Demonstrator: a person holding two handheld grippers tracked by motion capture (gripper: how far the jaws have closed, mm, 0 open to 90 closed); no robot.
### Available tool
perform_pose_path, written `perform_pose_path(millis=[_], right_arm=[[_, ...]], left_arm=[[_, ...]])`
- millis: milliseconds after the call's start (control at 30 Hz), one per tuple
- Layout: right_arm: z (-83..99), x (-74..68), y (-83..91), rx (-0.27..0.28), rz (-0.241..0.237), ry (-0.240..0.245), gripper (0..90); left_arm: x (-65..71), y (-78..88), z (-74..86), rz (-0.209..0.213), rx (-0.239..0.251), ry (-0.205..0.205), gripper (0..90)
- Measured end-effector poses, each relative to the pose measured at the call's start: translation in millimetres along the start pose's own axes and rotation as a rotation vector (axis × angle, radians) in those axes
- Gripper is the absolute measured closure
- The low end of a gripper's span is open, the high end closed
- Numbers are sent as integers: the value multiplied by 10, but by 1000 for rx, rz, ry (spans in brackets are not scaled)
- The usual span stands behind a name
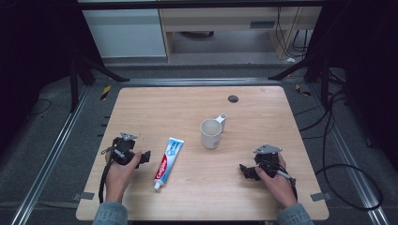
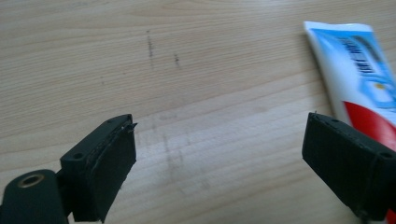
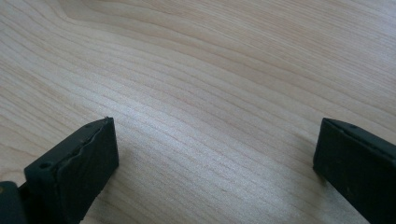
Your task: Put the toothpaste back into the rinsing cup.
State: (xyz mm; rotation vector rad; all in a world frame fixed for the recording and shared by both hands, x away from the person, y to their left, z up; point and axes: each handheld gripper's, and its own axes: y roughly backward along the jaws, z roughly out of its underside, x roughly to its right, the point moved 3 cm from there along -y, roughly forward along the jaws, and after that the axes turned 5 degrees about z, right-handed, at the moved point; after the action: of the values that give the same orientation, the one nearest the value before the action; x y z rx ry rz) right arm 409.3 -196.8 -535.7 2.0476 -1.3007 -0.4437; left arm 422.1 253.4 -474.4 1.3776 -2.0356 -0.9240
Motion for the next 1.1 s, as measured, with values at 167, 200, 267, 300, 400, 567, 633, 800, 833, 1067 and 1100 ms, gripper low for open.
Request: perform_pose_path(millis=[167, 200, 267, 300, 400, 567, 633, 800, 833, 1067, 1100], right_arm=[[0, 0, 0, 0, 0, 1, 3], [0, 1, 0, 0, 0, 1, 3], [0, 1, 0, 0, 0, 1, 3], [0, 0, 0, 0, 0, 1, 3], [0, 0, 0, 0, 0, 0, 3], [0, 0, 0, 0, 0, -1, 3], [0, 0, 0, 0, 0, 0, 3], [0, 0, 0, 0, 0, 0, 3], [0, 0, 0, 0, 0, 0, 3], [0, 0, -1, 1, -1, 0, 3], [0, 0, -1, 1, -1, 0, 3]], left_arm=[[215, 97, -150, -3, -26, -99, 138], [269, 109, -202, 3, -42, -121, 139], [312, 104, -239, 21, -60, -130, 152], [330, 100, -256, 30, -68, -129, 152], [390, 91, -305, 47, -92, -141, 173], [514, 85, -397, 65, -131, -174, 195], [559, 76, -437, 68, -153, -187, 194], [647, 31, -511, 78, -194, -209, 185], [687, -13, -531, 83, -226, -221, 185], [761, -192, -503, 117, -346, -220, 212], [774, -219, -498, 118, -366, -221, 218]])
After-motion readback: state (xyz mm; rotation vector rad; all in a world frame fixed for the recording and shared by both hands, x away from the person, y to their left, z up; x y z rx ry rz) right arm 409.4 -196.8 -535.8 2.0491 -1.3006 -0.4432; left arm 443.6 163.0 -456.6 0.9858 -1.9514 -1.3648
